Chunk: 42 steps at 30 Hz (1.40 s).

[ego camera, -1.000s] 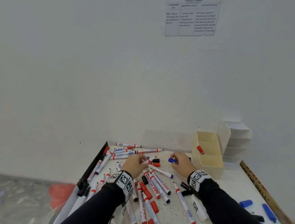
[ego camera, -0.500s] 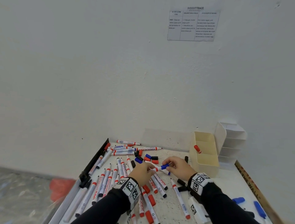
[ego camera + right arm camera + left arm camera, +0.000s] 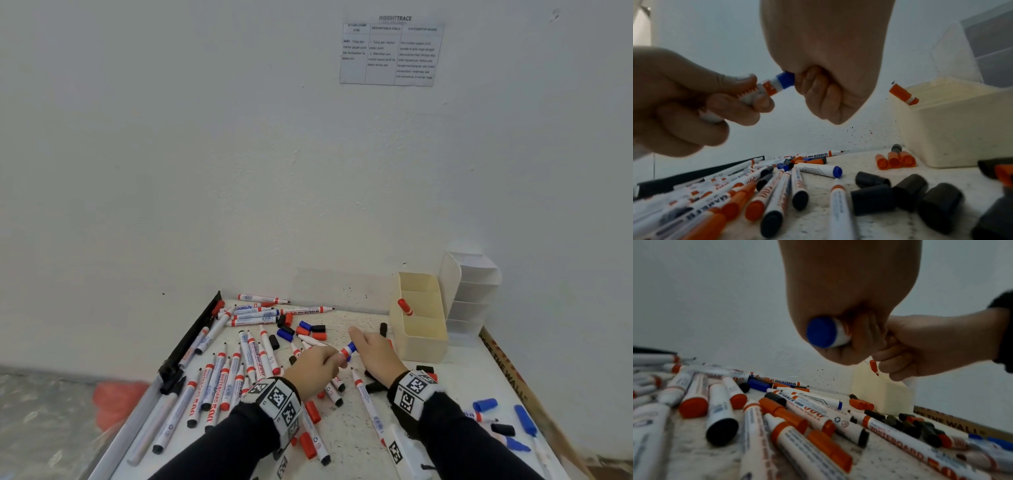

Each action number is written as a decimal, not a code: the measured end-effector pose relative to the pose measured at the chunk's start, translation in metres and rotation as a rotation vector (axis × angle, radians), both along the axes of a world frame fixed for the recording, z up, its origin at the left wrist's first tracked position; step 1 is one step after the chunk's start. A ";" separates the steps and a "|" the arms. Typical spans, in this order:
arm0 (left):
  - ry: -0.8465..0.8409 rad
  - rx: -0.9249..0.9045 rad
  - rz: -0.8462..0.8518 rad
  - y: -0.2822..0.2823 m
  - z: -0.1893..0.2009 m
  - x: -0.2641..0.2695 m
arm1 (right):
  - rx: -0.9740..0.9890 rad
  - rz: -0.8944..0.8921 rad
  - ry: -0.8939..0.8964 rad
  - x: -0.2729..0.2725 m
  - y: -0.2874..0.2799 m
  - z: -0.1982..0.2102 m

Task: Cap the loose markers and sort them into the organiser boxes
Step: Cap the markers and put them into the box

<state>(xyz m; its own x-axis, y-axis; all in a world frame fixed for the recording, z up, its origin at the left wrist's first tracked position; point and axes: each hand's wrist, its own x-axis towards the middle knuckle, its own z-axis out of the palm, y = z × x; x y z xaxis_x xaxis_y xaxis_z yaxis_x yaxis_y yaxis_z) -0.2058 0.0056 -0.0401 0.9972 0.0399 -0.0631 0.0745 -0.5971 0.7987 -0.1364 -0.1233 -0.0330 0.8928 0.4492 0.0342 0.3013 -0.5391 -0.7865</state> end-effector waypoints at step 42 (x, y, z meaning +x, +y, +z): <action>0.268 0.522 0.238 -0.006 -0.017 0.081 | -0.116 -0.136 -0.254 0.061 -0.095 -0.010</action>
